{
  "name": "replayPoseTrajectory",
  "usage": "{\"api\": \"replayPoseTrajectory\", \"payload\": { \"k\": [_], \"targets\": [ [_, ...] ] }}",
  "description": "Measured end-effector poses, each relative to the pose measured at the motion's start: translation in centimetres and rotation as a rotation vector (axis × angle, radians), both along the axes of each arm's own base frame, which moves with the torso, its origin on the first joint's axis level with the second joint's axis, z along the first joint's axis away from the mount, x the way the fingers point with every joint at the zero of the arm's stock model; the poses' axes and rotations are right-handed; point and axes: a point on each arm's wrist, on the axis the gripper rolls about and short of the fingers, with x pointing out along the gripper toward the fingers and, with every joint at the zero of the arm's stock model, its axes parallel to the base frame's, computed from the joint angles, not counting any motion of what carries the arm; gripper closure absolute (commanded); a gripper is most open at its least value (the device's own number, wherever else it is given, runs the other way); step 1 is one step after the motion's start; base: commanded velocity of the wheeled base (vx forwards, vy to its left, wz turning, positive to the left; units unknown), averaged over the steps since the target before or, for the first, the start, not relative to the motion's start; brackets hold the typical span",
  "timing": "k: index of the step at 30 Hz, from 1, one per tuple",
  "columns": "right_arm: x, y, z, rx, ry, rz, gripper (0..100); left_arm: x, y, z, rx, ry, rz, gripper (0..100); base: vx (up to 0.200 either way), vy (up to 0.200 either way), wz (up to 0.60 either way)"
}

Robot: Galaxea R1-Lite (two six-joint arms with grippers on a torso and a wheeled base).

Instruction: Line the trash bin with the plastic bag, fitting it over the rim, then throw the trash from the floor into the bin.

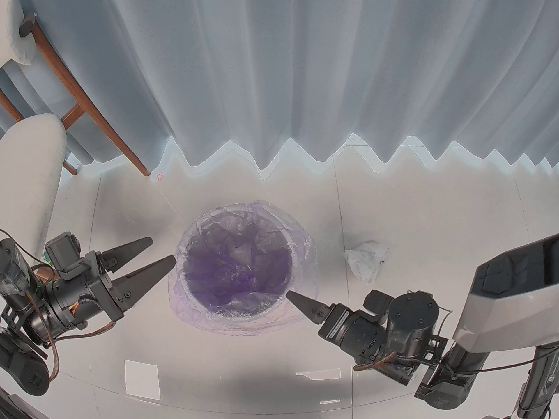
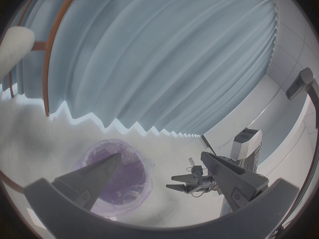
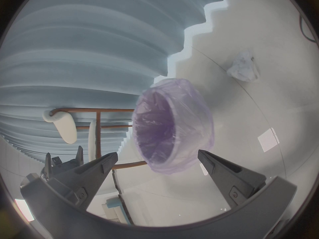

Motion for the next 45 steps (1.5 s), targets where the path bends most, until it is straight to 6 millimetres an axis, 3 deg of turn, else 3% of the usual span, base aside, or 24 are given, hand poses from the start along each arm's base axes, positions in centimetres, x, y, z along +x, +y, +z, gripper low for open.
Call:
{"api": "replayPoseTrajectory", "payload": {
  "k": [5,9,14,18,22,30,38,44,45],
  "targets": [
    [1.4,-1.6,2.3,0.01,-0.076,-0.022,0,-0.1,0.0,1.0,-0.016,-0.046,0.001,0,0.0,0.0,0.0],
    [2.7,-3.0,2.9,-0.071,-0.052,-0.044,0,0.0,0.0,1.5,-0.026,-0.066,-0.001,0,0.0,-0.1,0.0],
    [4.9,-4.7,2.6,-0.292,0.027,-0.066,0,0.0,0.0,1.9,-0.032,-0.079,-0.008,0,0.0,-0.2,0.0],
    [7.8,-5.6,2.3,-0.523,-0.007,-0.069,0,0.0,-0.1,2.2,-0.037,-0.091,-0.009,0,0.0,-0.1,0.0],
    [11.7,-5.7,0.9,-0.676,-0.053,-0.12,0,0.1,0.0,2.6,-0.046,-0.107,0.008,0,0.0,0.0,0.0],
    [19.6,-5.2,-2.8,-0.8,-0.139,-0.206,0,0.2,0.4,3.5,-0.065,-0.146,0.065,0,0.0,0.0,0.0],
    [23.9,-5.9,-6.2,-0.936,0.006,-0.161,0,0.3,0.6,3.7,-0.068,-0.153,0.089,0,0.0,0.0,0.0],
    [26.9,-7.9,-8.1,-0.985,0.059,-0.176,0,0.3,0.7,3.6,-0.067,-0.148,0.093,0,0.0,0.0,0.0],
    [27.2,-8.2,-8.4,-0.987,0.063,-0.18,100,0.2,0.7,3.6,-0.066,-0.146,0.092,0,0.0,0.0,0.0]
  ]
}}
